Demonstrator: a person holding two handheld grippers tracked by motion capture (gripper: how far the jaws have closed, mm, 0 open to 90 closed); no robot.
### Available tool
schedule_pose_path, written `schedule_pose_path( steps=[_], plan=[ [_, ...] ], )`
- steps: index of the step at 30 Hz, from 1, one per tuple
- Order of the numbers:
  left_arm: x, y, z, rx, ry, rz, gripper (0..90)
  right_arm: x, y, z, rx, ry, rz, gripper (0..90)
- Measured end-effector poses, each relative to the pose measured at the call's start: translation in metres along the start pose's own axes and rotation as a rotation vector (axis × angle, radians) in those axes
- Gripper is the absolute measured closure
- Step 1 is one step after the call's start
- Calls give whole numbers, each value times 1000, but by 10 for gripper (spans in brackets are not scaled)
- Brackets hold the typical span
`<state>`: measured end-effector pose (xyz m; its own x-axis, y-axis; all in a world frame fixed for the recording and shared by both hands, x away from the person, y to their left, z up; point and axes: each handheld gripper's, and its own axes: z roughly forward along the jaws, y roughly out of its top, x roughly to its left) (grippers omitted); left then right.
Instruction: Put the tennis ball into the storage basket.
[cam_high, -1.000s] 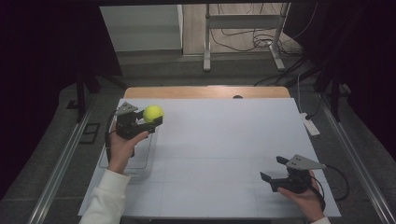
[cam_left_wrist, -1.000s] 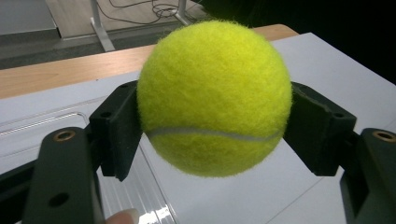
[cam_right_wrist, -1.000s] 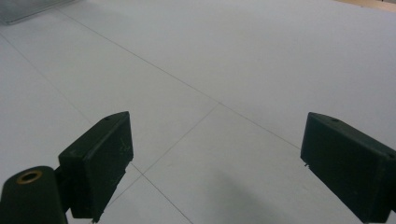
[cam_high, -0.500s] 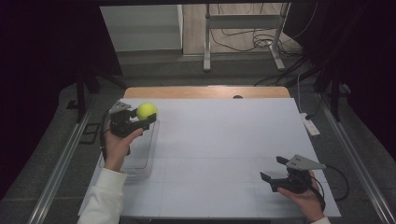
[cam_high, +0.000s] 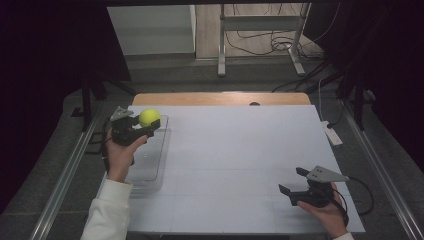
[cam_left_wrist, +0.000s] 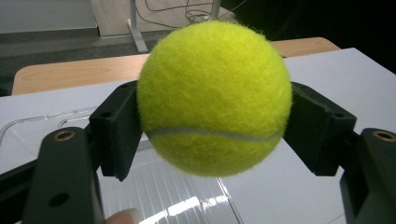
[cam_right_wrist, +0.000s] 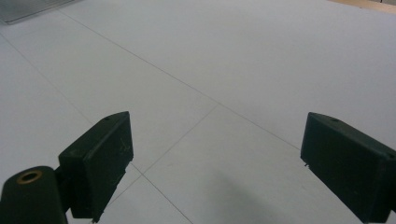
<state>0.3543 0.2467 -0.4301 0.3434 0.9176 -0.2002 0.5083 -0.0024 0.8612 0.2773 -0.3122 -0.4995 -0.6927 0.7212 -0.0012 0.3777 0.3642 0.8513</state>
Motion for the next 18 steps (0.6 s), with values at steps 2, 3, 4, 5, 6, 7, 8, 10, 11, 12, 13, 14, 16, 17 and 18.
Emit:
schedule_pose_path(
  steps=[2, 3, 4, 5, 6, 7, 8, 10, 11, 12, 13, 14, 16, 17, 18],
  plan=[
    [2, 0, 0, -1, 1, -4, 270, 0, 0, 0, 3, -1, -2, 97],
    [3, 0, 0, -2, 3, -7, 270, 0, 0, 0, 3, -2, -2, 98],
    [3, 0, 0, -1, 4, -7, 270, 0, 0, 1, 3, -2, -2, 98],
    [4, 0, 0, -2, 5, -9, 271, 0, 0, 1, 4, -2, -1, 98],
    [4, 0, 0, -2, 5, -9, 270, 0, 0, 1, 4, -2, -1, 98],
    [5, -1, -1, -2, 6, -12, 270, 0, 0, 1, 4, -2, -1, 97],
    [6, -1, -1, -3, 8, -13, 271, 0, 0, 1, 4, -2, -1, 98],
    [8, -1, -2, -6, 15, -15, 271, 0, 0, 1, 4, -2, -1, 98],
    [9, 0, -2, -9, 22, -17, 270, 0, 0, 1, 5, -2, -2, 98],
    [10, 0, -3, -10, 27, -14, 270, 0, 0, 1, 5, -1, -2, 98],
    [11, 0, -4, -12, 29, -16, 271, 0, 0, 1, 5, -1, -2, 98],
    [11, 0, -4, -14, 29, -19, 271, 0, 0, 1, 3, 1, 0, 97],
    [13, 0, -4, -15, 32, -20, 270, 0, 0, 1, 3, 0, -1, 98],
    [14, 0, -4, -14, 33, -22, 270, 0, 0, 1, 3, 0, -1, 98],
    [14, 0, -4, -15, 34, -22, 271, 0, 0, 1, 3, 1, -1, 98]
  ],
)
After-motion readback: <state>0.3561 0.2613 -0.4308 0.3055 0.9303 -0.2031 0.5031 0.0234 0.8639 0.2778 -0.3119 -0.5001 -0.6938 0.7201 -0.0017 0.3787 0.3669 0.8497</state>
